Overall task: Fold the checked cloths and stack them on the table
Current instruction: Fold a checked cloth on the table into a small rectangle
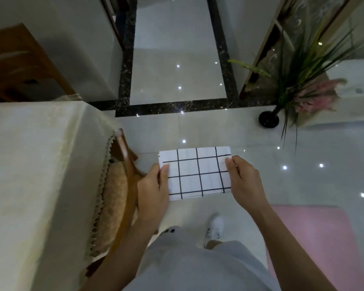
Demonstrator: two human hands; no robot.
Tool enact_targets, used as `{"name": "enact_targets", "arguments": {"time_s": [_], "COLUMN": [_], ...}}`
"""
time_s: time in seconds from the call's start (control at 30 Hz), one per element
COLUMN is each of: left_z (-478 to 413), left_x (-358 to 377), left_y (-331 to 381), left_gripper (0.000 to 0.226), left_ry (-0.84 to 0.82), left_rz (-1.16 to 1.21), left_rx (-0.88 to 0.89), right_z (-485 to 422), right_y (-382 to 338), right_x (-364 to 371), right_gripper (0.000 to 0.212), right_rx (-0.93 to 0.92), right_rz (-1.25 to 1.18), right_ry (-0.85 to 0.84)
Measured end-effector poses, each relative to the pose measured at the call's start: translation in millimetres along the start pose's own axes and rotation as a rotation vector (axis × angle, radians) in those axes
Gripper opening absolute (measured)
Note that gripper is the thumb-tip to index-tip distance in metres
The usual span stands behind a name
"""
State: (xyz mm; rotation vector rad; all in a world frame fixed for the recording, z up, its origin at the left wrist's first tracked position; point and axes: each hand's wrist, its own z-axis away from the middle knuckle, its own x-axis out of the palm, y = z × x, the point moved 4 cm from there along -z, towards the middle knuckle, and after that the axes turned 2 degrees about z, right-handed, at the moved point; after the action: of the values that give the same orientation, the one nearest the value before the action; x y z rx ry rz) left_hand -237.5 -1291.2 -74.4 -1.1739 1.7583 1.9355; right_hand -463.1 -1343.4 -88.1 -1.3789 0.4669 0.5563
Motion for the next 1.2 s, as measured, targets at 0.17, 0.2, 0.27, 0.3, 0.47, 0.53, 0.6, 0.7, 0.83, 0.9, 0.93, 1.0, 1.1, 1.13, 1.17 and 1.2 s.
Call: {"name": "enact_targets", "arguments": {"time_s": [0.17,0.2,0.27,0.3,0.47,0.53,0.6,0.7,0.83,0.9,0.93,1.0,1.1,1.13,1.17,1.2], "left_z": [-27.8,-33.3,-46.8,-54.7,-98.3,-120.8,-148.3,-196.3,-266.2,-297.7,-310.3,-330.1,-350.2,-353.7,-354.9,-354.9], "left_x": [49.6,54.4,58.5,60.3,69.0,72.9,75.9,78.0,70.0,59.7,54.2,42.0,22.4,18.1,14.9,12.0], "left_y": [21.4,25.3,33.0,34.3,22.0,15.2,7.2,-8.3,-24.9,-30.3,-33.9,-43.2,-61.6,-71.9,-84.0,-95.7], "left_gripper": [0.045,0.040,0.034,0.032,0.031,0.029,0.028,0.028,0.032,0.033,0.032,0.028,0.030,0.031,0.031,0.031], "left_ry": [0.020,0.035,0.050,0.060,0.146,0.176,0.210,0.259,0.295,0.341,0.360,0.408,0.493,0.525,0.560,0.589], "left_rz": [0.091,0.139,0.190,0.194,0.195,0.211,0.237,0.254,0.261,0.251,0.262,0.295,0.300,0.310,0.330,0.363], "left_rx": [-0.180,-0.221,-0.270,-0.282,-0.344,-0.367,-0.393,-0.428,-0.494,-0.522,-0.543,-0.581,-0.640,-0.681,-0.731,-0.786], "right_z": [-69.2,-81.7,-105.5,-117.4,-182.4,-211.2,-243.2,-295.9,-369.0,-401.7,-415.6,-437.6,-458.8,-463.0,-466.3,-468.6], "right_y": [10.3,9.7,4.6,1.6,-15.6,-23.5,-34.6,-58.5,-105.3,-132.9,-145.6,-170.7,-202.2,-210.9,-219.8,-229.3], "right_x": [-33.0,-35.1,-34.9,-33.0,-10.6,3.1,18.7,42.7,72.0,88.8,98.7,122.2,163.4,178.2,193.4,208.4], "right_gripper": [0.042,0.042,0.042,0.043,0.041,0.039,0.037,0.036,0.037,0.037,0.037,0.038,0.038,0.037,0.036,0.036], "right_rx": [-0.074,-0.086,-0.120,-0.138,-0.197,-0.217,-0.241,-0.286,-0.357,-0.399,-0.419,-0.448,-0.496,-0.509,-0.524,-0.541], "right_rz": [0.011,0.007,-0.001,0.002,0.030,0.041,0.065,0.085,0.093,0.082,0.081,0.085,0.092,0.102,0.109,0.120], "right_ry": [-0.093,-0.109,-0.141,-0.158,-0.246,-0.281,-0.311,-0.354,-0.426,-0.463,-0.480,-0.526,-0.620,-0.661,-0.706,-0.750]}}
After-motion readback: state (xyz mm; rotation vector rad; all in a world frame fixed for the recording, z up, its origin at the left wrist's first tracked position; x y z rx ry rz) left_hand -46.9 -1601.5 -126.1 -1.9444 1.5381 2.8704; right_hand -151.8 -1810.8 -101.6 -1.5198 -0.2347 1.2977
